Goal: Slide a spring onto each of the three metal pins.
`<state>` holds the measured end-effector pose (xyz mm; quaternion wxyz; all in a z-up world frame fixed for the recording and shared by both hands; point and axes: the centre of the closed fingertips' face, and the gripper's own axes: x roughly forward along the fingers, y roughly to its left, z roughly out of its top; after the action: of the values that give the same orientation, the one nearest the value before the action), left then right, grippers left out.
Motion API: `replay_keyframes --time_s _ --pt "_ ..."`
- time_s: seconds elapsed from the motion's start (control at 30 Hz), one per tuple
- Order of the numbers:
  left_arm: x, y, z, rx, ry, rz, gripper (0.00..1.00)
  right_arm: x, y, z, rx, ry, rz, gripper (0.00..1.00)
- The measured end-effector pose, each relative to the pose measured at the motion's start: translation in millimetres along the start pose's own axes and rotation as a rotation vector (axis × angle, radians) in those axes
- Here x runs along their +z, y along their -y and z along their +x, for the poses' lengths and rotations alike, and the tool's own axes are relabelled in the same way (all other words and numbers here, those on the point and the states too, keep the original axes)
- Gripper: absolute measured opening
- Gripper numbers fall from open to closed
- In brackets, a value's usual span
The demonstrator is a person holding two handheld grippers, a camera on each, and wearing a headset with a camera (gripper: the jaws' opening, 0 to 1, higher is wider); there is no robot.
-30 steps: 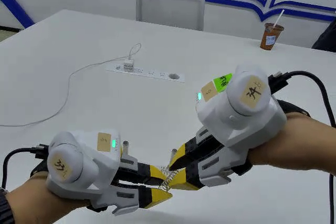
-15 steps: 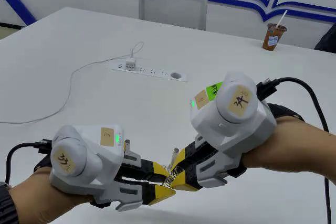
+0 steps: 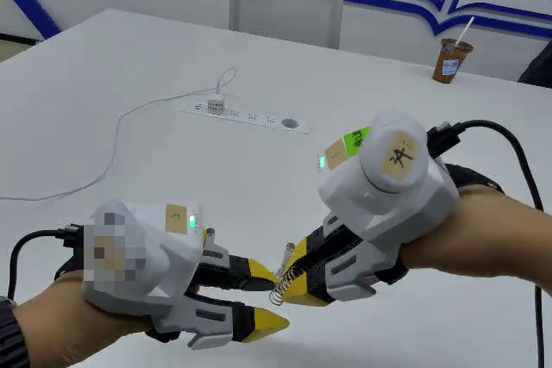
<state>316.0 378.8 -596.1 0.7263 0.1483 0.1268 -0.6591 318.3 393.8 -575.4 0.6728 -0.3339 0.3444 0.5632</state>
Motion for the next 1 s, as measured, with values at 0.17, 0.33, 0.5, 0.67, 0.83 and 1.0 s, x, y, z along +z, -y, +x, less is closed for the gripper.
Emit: replay_keyframes --time_s 0.17,0.33,0.5,0.67,0.83,1.0 --pt "-1.6 -10.7 -11.2 0.042 0.012 -0.022 0.25 -10.4 10.6 -10.8 -0.028 -0.014 0.024 0.12" --pt "-3.8 -18.8 -25.5 0.085 0.025 -0.046 0.29 -22.0 22.8 -22.9 -0.060 -0.030 0.051 0.12" --pt "-7.3 -25.0 -39.8 0.129 0.037 -0.068 0.33 -31.5 36.2 -33.2 -0.091 -0.058 0.066 0.12" --pt "-10.4 -30.3 -53.0 0.180 0.054 -0.098 0.37 -37.9 51.3 -40.0 -0.118 -0.082 0.072 0.12" --pt "-11.9 -33.6 -63.4 0.217 0.068 -0.124 0.39 -49.1 65.6 -45.1 -0.135 -0.123 0.084 0.12" --pt "-14.7 -35.4 -69.1 0.241 0.076 -0.139 0.41 -66.0 76.0 -50.5 -0.152 -0.179 0.097 0.12"
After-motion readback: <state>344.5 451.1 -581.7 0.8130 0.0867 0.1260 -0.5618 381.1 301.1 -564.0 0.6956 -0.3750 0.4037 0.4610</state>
